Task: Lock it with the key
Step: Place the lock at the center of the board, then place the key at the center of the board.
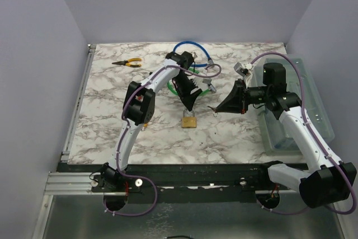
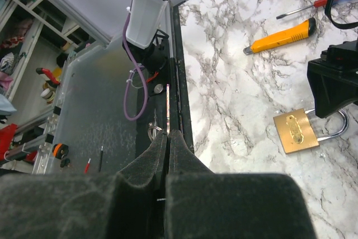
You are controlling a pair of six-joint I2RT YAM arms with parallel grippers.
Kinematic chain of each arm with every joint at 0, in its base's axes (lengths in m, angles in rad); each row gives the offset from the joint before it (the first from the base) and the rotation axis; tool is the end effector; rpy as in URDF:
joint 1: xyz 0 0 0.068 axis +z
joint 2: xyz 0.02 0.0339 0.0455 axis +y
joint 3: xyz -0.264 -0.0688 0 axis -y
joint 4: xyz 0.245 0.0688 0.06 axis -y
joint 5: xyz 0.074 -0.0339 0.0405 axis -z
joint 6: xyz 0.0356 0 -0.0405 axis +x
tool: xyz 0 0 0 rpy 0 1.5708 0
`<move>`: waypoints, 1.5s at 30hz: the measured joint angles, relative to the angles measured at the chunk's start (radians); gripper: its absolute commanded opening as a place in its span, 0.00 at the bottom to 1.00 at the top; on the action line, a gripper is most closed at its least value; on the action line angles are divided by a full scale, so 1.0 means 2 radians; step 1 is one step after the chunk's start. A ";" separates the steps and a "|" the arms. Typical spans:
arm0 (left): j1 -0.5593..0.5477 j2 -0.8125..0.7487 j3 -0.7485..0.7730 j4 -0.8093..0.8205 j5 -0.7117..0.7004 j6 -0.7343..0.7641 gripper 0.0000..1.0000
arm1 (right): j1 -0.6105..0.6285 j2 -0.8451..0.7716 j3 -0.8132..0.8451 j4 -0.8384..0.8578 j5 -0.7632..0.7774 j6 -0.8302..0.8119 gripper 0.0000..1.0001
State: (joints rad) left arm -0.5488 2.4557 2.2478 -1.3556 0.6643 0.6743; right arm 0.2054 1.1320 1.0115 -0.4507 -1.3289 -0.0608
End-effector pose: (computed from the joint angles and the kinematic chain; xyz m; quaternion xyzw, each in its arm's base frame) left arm 0.3956 -0.2676 0.1868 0.5437 0.7733 -0.3252 0.0239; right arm 0.2159 0.0803 0.3380 -0.3846 0.6456 0.5670 0.3372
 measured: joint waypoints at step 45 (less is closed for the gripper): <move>0.213 -0.512 -0.507 0.386 0.075 -0.400 0.99 | 0.103 0.257 -0.067 0.119 0.370 0.021 0.00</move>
State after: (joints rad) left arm -0.1234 1.4319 1.2339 -0.5842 0.8146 -0.1257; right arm 0.4107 1.6466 0.8772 -0.2119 -0.5884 -0.0196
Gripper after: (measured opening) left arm 0.988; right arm 0.007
